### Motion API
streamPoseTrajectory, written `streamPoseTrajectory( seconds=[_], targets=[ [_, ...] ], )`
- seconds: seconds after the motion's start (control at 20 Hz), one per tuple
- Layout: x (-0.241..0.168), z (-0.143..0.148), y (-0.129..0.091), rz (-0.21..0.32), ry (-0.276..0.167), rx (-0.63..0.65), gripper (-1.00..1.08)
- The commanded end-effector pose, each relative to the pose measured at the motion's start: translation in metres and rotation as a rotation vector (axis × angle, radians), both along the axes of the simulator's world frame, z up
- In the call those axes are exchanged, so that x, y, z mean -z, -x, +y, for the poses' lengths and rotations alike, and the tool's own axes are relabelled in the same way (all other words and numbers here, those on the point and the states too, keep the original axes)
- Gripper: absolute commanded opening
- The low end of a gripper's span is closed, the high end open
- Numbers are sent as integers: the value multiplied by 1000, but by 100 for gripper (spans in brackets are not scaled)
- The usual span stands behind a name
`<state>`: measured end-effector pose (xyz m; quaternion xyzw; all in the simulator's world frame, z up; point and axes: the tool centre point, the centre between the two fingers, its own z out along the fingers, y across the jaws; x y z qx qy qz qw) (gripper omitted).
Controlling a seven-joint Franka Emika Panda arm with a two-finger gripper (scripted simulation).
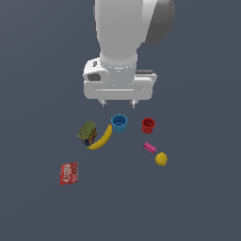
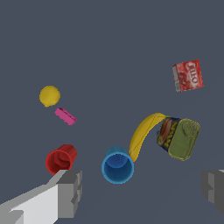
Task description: Pick up a designated object from a clutter of objects.
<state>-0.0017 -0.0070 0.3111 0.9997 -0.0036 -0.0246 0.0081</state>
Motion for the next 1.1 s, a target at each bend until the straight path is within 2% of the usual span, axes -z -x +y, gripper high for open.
streamPoseTrajectory(
  seconds=[0.0,0.45,0.8,1.05],
  targets=[
    [0,0,0,0,0,0,100],
    [-8,30,-2,-13,8,-34,100],
    [-6,28,-2,-13,7,-30,100],
    [7,15,-5,-15,1,-5,100]
  ],
)
